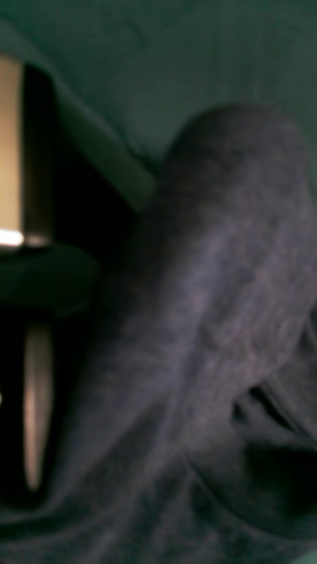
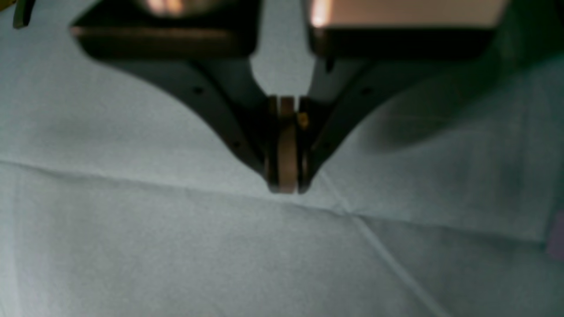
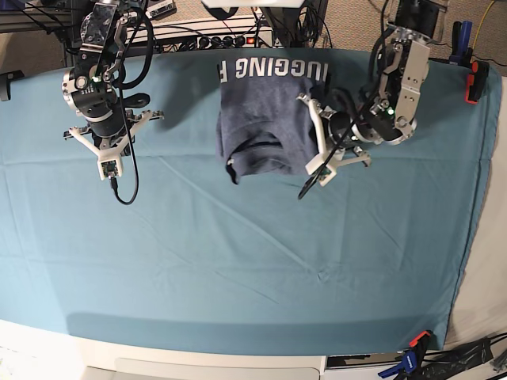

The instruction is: Fold the T-shirt properly

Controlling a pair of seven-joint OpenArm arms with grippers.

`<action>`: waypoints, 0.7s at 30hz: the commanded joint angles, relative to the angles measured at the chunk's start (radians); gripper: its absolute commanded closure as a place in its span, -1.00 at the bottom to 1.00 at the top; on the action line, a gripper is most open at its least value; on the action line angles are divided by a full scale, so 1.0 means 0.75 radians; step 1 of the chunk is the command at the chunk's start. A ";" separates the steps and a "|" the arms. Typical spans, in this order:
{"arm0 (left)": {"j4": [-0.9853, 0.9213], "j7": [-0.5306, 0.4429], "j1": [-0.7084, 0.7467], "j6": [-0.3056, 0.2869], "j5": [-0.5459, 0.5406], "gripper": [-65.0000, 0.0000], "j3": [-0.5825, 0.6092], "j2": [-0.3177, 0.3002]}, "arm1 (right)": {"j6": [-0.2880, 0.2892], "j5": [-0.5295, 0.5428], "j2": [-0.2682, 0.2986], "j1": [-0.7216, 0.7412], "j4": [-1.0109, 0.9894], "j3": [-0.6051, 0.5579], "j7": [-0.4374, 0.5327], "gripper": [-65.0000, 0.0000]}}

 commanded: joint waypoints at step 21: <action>0.022 0.003 -0.021 0.196 0.327 1.00 -0.004 -0.500 | -0.006 -0.042 0.028 -0.009 0.026 0.007 0.003 1.00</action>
